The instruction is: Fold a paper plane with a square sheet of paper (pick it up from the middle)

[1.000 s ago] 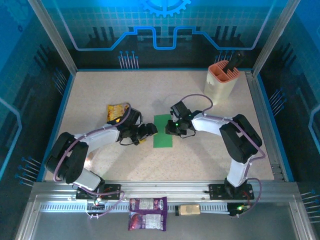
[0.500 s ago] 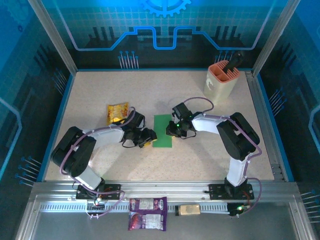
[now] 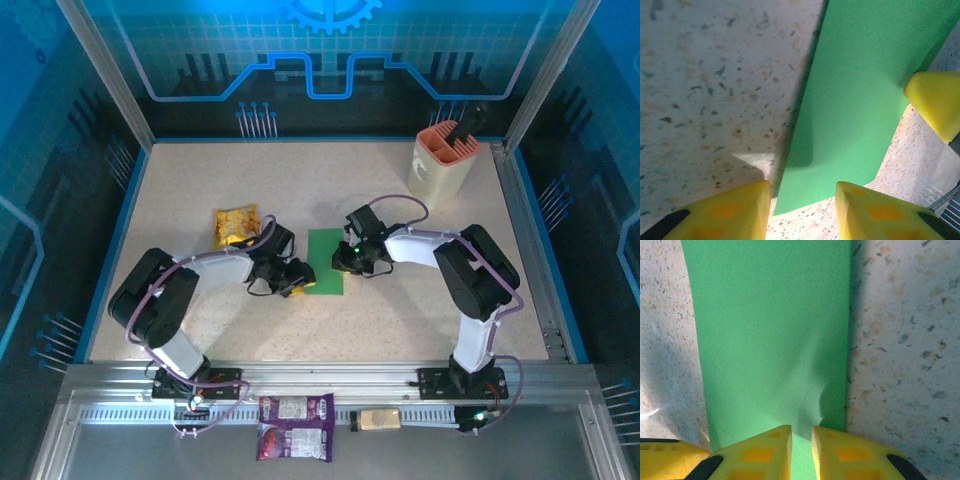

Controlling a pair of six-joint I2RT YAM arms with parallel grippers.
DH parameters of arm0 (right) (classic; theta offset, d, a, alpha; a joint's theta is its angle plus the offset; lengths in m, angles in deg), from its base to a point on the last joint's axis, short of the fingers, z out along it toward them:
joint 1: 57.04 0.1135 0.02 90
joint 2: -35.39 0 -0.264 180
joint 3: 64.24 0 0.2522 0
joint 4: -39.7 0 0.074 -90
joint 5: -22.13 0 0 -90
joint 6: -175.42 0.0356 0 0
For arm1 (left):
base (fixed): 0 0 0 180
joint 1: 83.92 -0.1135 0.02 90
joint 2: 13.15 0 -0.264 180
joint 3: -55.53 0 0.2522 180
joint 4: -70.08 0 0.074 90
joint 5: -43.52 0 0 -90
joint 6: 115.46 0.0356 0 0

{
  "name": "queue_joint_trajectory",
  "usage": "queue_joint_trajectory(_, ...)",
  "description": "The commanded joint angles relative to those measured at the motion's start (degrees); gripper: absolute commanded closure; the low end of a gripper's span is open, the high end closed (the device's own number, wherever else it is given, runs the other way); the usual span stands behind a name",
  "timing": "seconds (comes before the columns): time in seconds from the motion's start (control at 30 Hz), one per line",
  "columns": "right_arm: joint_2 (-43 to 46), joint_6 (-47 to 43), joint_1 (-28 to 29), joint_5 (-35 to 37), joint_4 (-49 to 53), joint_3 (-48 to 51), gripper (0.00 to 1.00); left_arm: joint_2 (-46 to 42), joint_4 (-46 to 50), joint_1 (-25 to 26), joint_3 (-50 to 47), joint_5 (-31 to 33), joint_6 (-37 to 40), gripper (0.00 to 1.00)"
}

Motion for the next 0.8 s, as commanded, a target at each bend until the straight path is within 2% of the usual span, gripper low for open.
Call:
queue_joint_trajectory(0.0, -2.2, 0.0, -0.7, 1.3, 2.9, 0.9, 0.78, 1.6, -1.1, 0.5, 1.8, -3.3, 0.7, 0.6)
queue_joint_trajectory(0.2, -2.1, -0.1, -0.6, 1.4, 3.1, 0.6, 0.78, 3.2, -4.6, -0.6, 3.3, -5.9, -0.5, 0.6)
queue_joint_trajectory(0.3, -2.1, -0.2, -0.6, 1.4, 3.2, 0.4, 0.78, 3.5, -7.6, -2.1, 3.5, -8.1, -1.2, 0.56)
queue_joint_trajectory(0.47, -1.9, -0.2, -0.7, 1.6, 3.3, 0.8, 0.77, 5.5, -9.4, -4.8, 4.5, -10.7, -1.1, 0.56)
queue_joint_trajectory(0.6, -1.4, -0.1, -0.7, 1.8, 3.0, 1.3, 0.77, 7.5, -7.8, -7.1, 6.4, -11.1, 2.3, 0.56)
queue_joint_trajectory(0.77, -0.8, -0.5, -0.8, 1.8, 2.8, 1.3, 0.77, 10.0, -8.2, -8.3, 8.9, -14.8, 4.6, 0.6)
